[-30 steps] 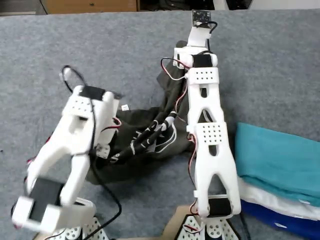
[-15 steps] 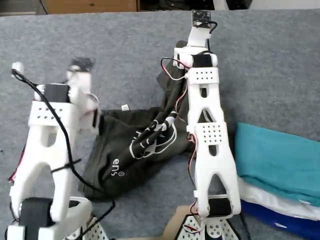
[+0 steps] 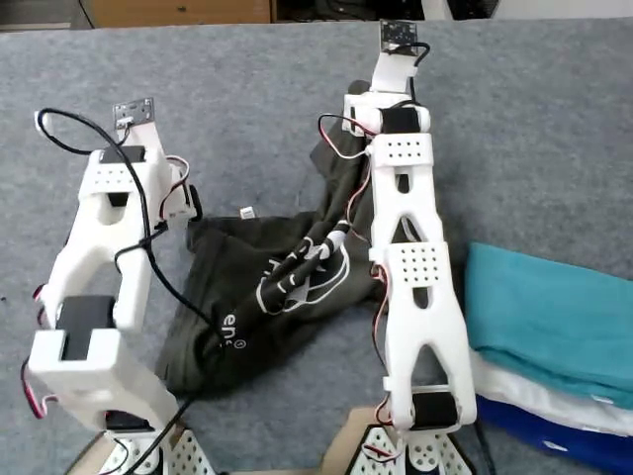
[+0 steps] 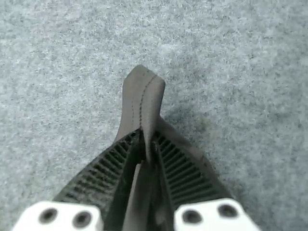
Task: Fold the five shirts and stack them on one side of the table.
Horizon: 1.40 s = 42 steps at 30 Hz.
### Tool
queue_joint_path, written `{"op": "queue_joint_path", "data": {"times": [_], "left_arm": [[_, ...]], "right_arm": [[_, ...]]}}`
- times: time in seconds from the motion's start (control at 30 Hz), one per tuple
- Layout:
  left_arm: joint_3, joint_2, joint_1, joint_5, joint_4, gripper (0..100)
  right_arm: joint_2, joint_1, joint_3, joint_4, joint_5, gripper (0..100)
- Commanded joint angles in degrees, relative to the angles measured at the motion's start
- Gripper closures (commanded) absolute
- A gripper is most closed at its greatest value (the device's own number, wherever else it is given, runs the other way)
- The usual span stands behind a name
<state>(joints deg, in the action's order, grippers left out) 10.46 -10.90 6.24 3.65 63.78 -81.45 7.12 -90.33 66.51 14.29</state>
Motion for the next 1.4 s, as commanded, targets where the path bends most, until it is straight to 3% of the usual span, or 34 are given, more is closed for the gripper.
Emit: {"op": "queue_joint_path", "data": {"times": [0.0,0.4,0.67,1.1,1.37], "left_arm": [[-4.7,-1.1,0.2,2.2,-0.9,81],[-6.5,-8.5,-2.2,5.1,-1.4,81],[-11.8,-8.0,-1.9,15.3,0.9,81],[-11.5,-7.3,-2.3,15.1,3.8,82],[-7.3,-10.9,-4.7,15.1,-2.5,82]], "right_arm": [[0.7,0.1,-3.0,-0.5,0.1,95.9],[0.7,0.6,-3.0,-0.4,0.1,95.9],[0.7,0.6,-3.0,-0.4,0.1,95.9],[0.7,0.6,-3.0,-0.5,0.1,95.9],[0.7,0.7,-3.0,-0.6,0.1,95.9]]}}
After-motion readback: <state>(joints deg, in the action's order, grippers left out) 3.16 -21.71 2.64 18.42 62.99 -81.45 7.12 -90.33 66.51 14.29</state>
